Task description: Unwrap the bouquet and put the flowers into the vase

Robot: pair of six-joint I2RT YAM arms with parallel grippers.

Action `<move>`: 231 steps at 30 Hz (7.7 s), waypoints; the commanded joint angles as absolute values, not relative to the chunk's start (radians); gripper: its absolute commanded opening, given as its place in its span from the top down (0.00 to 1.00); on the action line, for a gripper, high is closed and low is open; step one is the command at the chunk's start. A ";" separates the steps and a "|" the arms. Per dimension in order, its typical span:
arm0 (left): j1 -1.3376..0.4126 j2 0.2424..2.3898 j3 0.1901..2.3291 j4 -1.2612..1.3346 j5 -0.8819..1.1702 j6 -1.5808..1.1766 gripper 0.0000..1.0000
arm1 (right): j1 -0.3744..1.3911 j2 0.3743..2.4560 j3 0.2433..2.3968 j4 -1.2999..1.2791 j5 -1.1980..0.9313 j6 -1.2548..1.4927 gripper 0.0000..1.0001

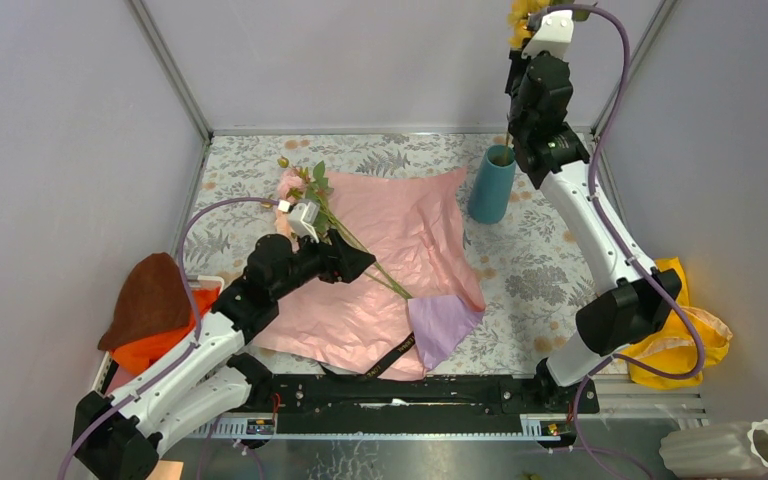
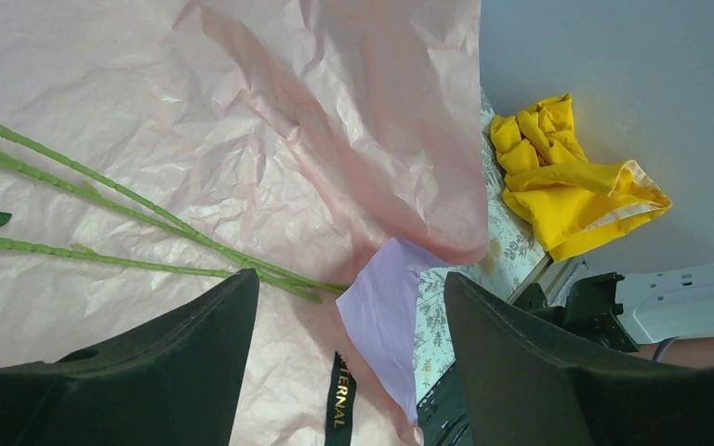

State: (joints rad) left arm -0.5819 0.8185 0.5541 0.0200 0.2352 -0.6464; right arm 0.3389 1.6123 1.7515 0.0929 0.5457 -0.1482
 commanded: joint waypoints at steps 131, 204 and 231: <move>-0.577 0.761 0.474 0.206 -0.005 -0.930 0.07 | 0.981 1.456 1.126 -0.098 -0.081 0.376 1.00; -0.576 0.710 0.388 0.207 0.277 -0.688 0.72 | 0.929 1.606 1.544 -0.337 0.230 0.376 0.49; -0.577 0.576 0.532 -0.265 -0.191 -0.748 0.52 | 0.939 1.628 1.075 -0.105 -0.103 0.666 0.57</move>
